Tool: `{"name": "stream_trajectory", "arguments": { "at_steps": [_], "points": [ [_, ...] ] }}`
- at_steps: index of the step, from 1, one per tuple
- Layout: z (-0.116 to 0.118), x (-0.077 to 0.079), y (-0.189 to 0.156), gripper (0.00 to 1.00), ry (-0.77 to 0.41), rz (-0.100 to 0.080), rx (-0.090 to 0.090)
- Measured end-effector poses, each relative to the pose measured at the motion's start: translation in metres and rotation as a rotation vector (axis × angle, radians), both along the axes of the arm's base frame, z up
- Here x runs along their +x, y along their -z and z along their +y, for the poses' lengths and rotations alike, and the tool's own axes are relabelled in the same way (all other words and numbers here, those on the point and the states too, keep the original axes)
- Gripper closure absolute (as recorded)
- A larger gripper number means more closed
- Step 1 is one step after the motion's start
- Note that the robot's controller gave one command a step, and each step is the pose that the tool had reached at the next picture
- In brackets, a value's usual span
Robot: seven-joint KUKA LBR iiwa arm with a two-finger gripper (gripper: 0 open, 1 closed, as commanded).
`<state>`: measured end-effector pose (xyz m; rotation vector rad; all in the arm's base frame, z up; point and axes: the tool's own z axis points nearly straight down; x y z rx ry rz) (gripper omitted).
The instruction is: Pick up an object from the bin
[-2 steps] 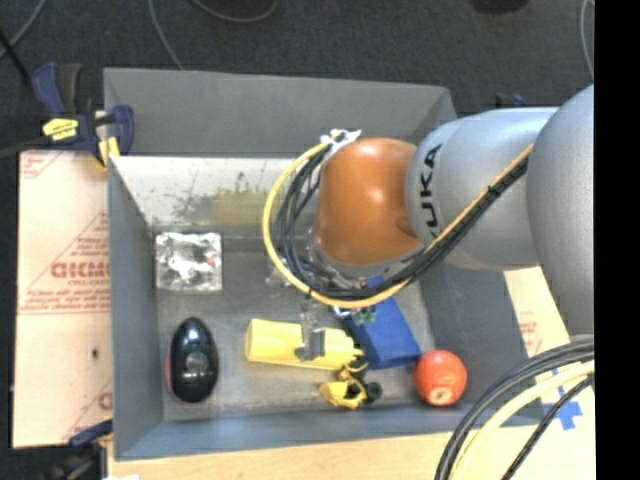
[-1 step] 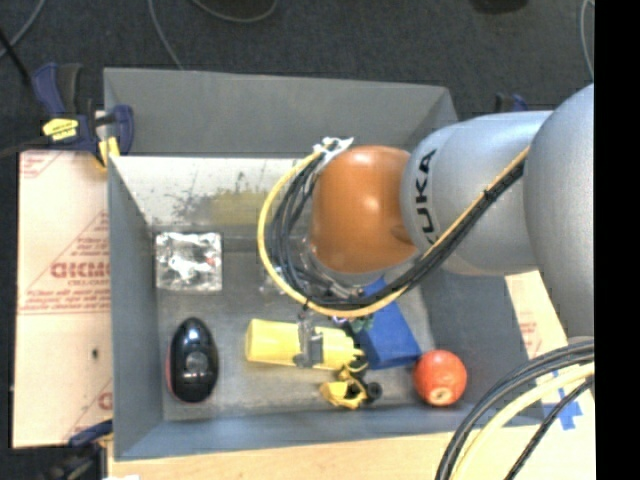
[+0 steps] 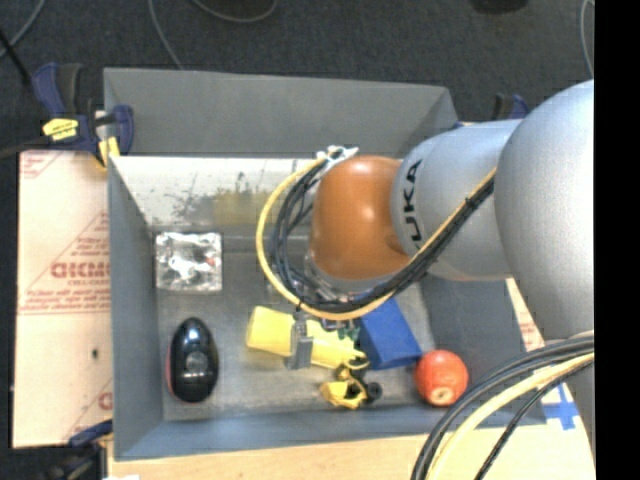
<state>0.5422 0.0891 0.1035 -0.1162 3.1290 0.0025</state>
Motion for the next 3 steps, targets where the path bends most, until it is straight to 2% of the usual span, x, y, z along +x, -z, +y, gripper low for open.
{"name": "stream_trajectory", "arguments": {
  "at_steps": [1,2,3],
  "points": [
    [-0.005,0.004,0.026,1.00,-0.059,0.008,-0.002],
    [-0.005,0.004,0.026,1.00,-0.059,0.008,-0.002],
    [-0.002,0.022,-0.155,1.00,-0.028,-0.004,-0.001]
  ]
}}
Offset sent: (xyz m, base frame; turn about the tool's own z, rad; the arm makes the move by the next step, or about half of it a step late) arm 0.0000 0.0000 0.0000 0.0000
